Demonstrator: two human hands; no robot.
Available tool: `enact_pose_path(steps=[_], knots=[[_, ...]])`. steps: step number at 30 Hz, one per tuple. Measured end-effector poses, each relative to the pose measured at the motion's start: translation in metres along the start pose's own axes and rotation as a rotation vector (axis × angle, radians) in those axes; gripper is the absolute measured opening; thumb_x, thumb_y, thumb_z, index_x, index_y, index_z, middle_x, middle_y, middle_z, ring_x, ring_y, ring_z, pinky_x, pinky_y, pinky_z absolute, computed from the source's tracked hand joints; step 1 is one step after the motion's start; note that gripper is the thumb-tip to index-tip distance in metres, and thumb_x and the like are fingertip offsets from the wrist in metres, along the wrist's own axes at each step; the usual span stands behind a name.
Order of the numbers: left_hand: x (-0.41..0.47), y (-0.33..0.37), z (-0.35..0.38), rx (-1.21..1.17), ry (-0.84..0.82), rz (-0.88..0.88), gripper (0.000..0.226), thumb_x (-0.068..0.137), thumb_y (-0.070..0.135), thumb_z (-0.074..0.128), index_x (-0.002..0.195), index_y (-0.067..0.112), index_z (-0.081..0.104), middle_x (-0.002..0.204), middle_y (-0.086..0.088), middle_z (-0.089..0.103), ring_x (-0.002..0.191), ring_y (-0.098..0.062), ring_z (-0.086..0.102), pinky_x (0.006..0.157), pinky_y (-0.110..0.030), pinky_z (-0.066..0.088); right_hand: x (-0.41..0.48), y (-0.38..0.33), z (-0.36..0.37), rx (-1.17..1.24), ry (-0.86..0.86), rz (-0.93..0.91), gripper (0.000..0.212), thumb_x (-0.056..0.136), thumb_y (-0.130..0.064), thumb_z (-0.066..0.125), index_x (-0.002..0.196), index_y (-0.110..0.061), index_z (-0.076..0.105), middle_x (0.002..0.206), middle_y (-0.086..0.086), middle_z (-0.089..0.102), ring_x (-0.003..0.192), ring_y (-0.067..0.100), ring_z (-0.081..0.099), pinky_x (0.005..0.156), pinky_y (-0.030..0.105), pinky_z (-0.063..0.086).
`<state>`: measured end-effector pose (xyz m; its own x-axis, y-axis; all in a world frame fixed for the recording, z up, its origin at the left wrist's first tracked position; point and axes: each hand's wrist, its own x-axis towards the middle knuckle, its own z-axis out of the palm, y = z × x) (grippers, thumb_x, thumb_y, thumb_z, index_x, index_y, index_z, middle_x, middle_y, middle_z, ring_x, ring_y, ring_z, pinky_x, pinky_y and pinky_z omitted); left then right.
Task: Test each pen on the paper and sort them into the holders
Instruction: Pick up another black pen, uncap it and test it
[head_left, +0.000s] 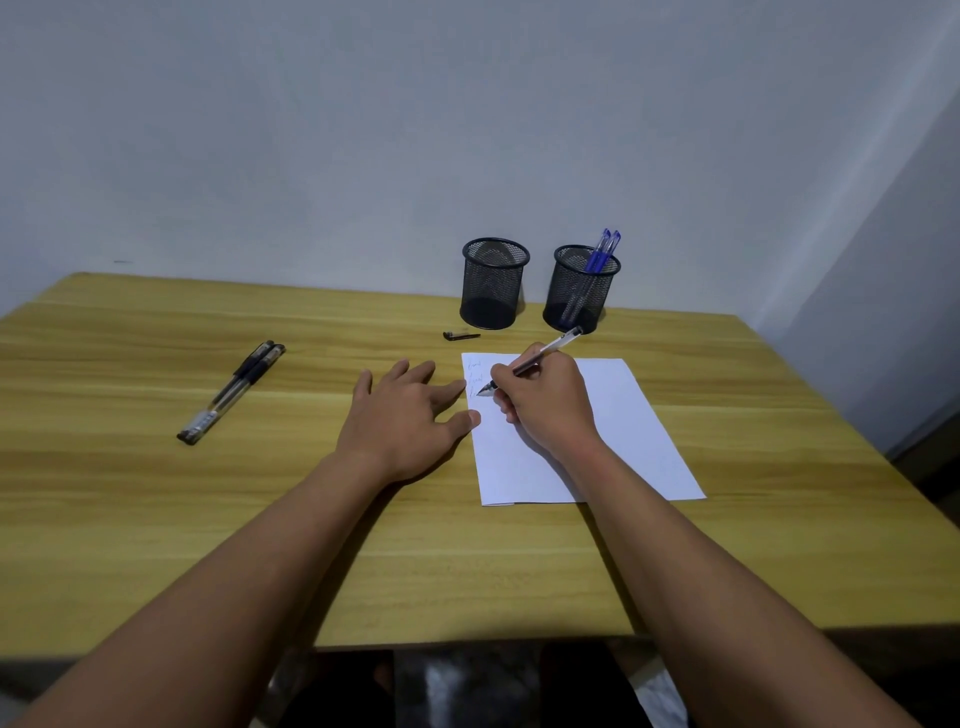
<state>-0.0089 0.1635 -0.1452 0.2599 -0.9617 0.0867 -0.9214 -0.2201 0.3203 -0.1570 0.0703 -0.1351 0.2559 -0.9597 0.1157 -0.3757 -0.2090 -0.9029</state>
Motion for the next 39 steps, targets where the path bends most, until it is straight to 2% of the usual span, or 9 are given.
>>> enact_pose_path(steps=[4, 12, 19, 26, 29, 31, 33, 35, 39], knots=[[0.0, 0.001, -0.001, 0.001, 0.0, 0.0, 0.06, 0.09, 0.072, 0.037, 0.145, 0.046, 0.043, 0.163, 0.001, 0.026, 0.153, -0.023, 0.011, 0.12, -0.056, 0.003, 0.0, 0.0, -0.001, -0.008, 0.015, 0.008, 0.02, 0.091, -0.02, 0.068, 0.076, -0.007, 0.068, 0.062, 0.007, 0.073, 0.064, 0.031, 0.073, 0.067, 0.051, 0.063], [0.0, 0.0, 0.0, 0.014, -0.007, -0.005, 0.06, 0.09, 0.072, 0.036, 0.145, 0.047, 0.042, 0.163, 0.002, 0.025, 0.153, -0.022, 0.011, 0.121, -0.056, 0.004, 0.001, 0.001, -0.001, -0.023, 0.059, 0.035, 0.02, 0.091, -0.02, 0.067, 0.08, -0.003, 0.07, 0.062, 0.004, 0.072, 0.048, 0.014, 0.064, 0.061, 0.036, 0.059], [0.0, 0.0, 0.001, 0.032, -0.013, -0.002, 0.061, 0.091, 0.072, 0.034, 0.146, 0.047, 0.04, 0.163, 0.001, 0.025, 0.153, -0.023, 0.011, 0.12, -0.057, 0.004, 0.001, -0.002, -0.002, -0.02, 0.042, 0.059, 0.016, 0.089, -0.018, 0.068, 0.08, -0.005, 0.068, 0.061, 0.006, 0.07, 0.05, 0.016, 0.064, 0.058, 0.035, 0.057], [-0.002, 0.001, 0.004, 0.064, -0.038, 0.026, 0.058, 0.095, 0.067, 0.029, 0.149, 0.046, 0.035, 0.163, 0.0, 0.025, 0.153, -0.028, 0.01, 0.119, -0.059, 0.005, 0.004, -0.01, -0.013, 0.252, 0.099, 0.217, 0.021, 0.091, -0.016, 0.063, 0.091, 0.002, 0.072, 0.066, 0.006, 0.068, 0.052, 0.015, 0.058, 0.046, 0.025, 0.048], [-0.003, 0.002, 0.001, 0.008, 0.024, 0.031, 0.054, 0.095, 0.063, 0.03, 0.14, 0.043, 0.05, 0.154, 0.002, 0.042, 0.148, -0.026, 0.025, 0.116, -0.056, 0.017, 0.009, -0.014, -0.019, 0.316, 0.106, 0.186, 0.016, 0.091, -0.012, 0.062, 0.086, 0.001, 0.07, 0.066, 0.007, 0.066, 0.048, 0.013, 0.053, 0.043, 0.022, 0.045], [0.001, 0.003, -0.005, -0.107, 0.163, 0.013, 0.051, 0.092, 0.057, 0.034, 0.124, 0.034, 0.065, 0.135, 0.004, 0.061, 0.133, -0.023, 0.046, 0.107, -0.047, 0.034, 0.015, -0.016, -0.022, 0.335, 0.098, 0.165, 0.013, 0.092, -0.012, 0.063, 0.088, -0.001, 0.07, 0.067, 0.006, 0.065, 0.046, 0.012, 0.051, 0.044, 0.022, 0.045], [0.016, 0.002, -0.013, -0.23, 0.284, -0.048, 0.044, 0.092, 0.049, 0.041, 0.119, 0.028, 0.069, 0.123, 0.004, 0.07, 0.119, -0.024, 0.058, 0.099, -0.042, 0.045, 0.022, -0.017, -0.023, 0.33, 0.076, 0.143, 0.012, 0.092, -0.014, 0.066, 0.091, -0.003, 0.069, 0.066, 0.005, 0.066, 0.048, 0.013, 0.052, 0.049, 0.026, 0.048], [0.042, 0.001, -0.018, -0.28, 0.317, -0.108, 0.039, 0.093, 0.043, 0.046, 0.121, 0.027, 0.067, 0.117, 0.001, 0.072, 0.111, -0.026, 0.062, 0.094, -0.044, 0.049, 0.029, -0.018, -0.024, 0.333, 0.046, 0.122, 0.012, 0.094, -0.016, 0.068, 0.089, -0.005, 0.069, 0.067, 0.005, 0.066, 0.05, 0.015, 0.053, 0.054, 0.029, 0.051], [0.088, -0.002, -0.018, -0.194, 0.267, -0.189, 0.04, 0.096, 0.041, 0.047, 0.128, 0.023, 0.064, 0.127, -0.004, 0.067, 0.12, -0.031, 0.056, 0.099, -0.047, 0.046, 0.041, -0.019, -0.024, 0.378, -0.005, 0.13, 0.018, 0.097, -0.015, 0.064, 0.083, -0.004, 0.07, 0.072, 0.011, 0.066, 0.054, 0.021, 0.056, 0.052, 0.03, 0.054]])
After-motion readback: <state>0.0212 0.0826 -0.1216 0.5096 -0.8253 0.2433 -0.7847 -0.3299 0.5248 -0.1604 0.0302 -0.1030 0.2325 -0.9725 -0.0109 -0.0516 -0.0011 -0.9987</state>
